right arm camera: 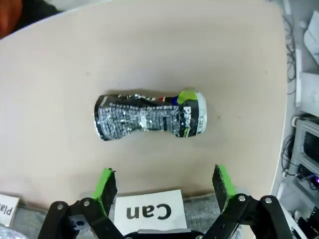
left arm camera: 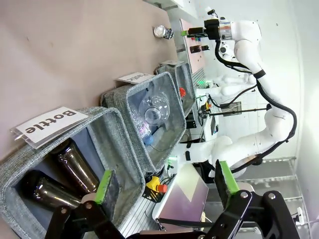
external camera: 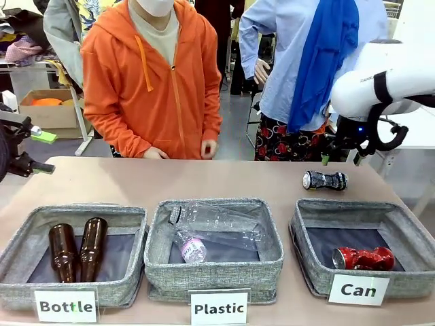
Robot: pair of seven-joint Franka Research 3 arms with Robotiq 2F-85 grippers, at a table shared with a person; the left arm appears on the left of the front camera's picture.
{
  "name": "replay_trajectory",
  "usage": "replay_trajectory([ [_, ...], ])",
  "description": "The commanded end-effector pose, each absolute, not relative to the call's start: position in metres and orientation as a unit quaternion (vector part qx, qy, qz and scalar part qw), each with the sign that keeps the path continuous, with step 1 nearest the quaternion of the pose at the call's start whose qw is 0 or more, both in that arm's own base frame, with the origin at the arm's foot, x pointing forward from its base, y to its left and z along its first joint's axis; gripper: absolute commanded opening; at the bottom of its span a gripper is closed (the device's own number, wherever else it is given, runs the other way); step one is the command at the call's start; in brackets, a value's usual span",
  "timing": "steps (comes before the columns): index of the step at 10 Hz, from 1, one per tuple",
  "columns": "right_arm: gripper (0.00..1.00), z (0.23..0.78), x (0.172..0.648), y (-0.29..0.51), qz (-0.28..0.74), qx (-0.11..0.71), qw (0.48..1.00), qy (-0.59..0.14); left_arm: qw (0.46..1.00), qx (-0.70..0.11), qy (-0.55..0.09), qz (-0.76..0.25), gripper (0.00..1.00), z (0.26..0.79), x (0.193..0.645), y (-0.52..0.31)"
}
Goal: Sort the can waste into the basket.
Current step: Pick up the can waste from the table and place it in the right Fabric basket.
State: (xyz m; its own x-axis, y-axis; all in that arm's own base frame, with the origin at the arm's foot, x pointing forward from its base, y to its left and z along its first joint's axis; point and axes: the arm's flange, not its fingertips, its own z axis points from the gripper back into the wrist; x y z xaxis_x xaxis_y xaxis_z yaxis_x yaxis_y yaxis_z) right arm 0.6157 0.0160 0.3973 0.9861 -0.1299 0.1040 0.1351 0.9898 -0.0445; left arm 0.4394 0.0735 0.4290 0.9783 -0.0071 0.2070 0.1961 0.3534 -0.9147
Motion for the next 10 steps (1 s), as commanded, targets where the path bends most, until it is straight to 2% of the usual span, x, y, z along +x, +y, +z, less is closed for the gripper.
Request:
replay_trajectory([
  [1,1.0,0.402,0.61,0.016,-0.063,-0.021,0.996,-0.052,0.821,-0.561,-0.082,-0.063,1.0,0.431,0.437,0.074],
  [4,1.0,0.397,0.616,0.016,-0.067,-0.025,0.996,-0.05,0.821,-0.561,-0.082,-0.063,1.0,0.431,0.437,0.074],
  [6,1.0,0.393,0.625,0.018,0.155,-0.024,0.986,-0.062,0.821,-0.561,-0.082,-0.063,1.0,0.431,0.437,0.074],
  [7,1.0,0.393,0.629,0.013,0.233,-0.028,0.971,-0.057,0.821,-0.561,-0.082,-0.063,1.0,0.431,0.437,0.074],
  [8,1.0,0.392,0.633,0.008,0.297,-0.093,0.948,-0.059,0.821,-0.561,-0.082,-0.063,1.0,0.431,0.437,0.074],
  [10,1.0,0.389,0.635,0.009,0.43,-0.133,0.891,-0.053,0.821,-0.561,-0.082,-0.063,1.0,0.431,0.437,0.074],
])
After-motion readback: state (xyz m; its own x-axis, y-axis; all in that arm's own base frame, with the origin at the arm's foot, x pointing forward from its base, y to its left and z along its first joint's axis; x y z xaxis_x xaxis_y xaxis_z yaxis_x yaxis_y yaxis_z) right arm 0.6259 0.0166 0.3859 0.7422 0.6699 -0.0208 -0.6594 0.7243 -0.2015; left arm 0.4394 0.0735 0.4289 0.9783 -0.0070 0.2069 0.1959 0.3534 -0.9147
